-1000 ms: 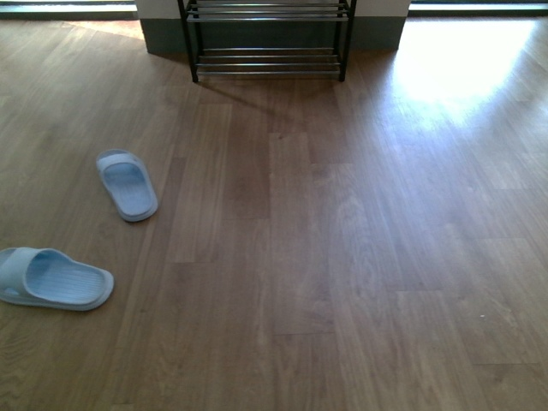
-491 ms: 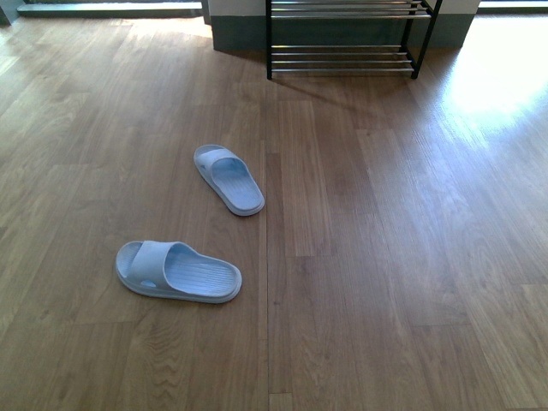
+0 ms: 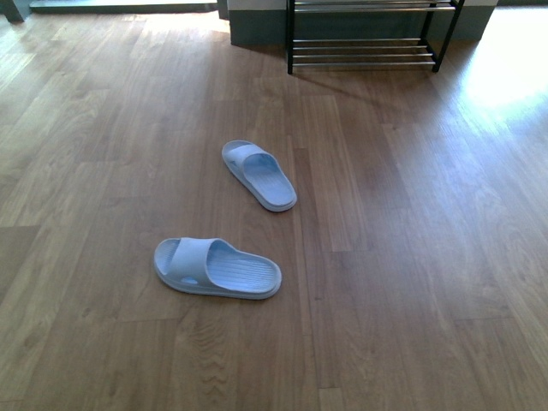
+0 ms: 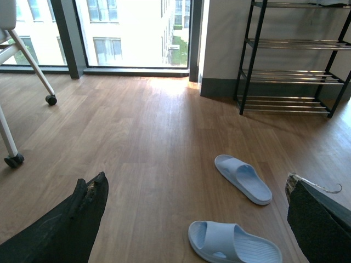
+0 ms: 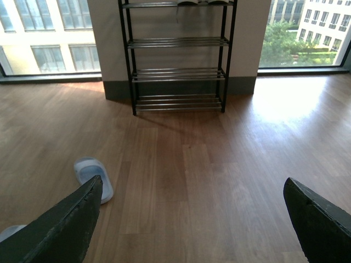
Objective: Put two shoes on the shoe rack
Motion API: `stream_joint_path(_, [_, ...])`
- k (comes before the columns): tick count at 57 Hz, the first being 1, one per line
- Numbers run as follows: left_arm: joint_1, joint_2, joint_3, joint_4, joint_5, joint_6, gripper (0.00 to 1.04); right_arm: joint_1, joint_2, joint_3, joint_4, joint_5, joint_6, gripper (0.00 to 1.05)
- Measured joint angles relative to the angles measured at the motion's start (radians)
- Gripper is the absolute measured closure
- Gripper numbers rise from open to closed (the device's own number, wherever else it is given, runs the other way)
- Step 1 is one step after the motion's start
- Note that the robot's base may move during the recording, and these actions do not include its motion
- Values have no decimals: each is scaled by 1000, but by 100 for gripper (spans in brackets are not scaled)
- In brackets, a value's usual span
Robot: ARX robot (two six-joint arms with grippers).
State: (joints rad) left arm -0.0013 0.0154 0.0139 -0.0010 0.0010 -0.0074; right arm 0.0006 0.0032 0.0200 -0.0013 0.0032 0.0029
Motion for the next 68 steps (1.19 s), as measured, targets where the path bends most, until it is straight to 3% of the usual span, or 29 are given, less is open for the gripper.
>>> stream_joint_path(68, [0,0,0,0,-1,0,9,0,0,0,0,-3,0,9])
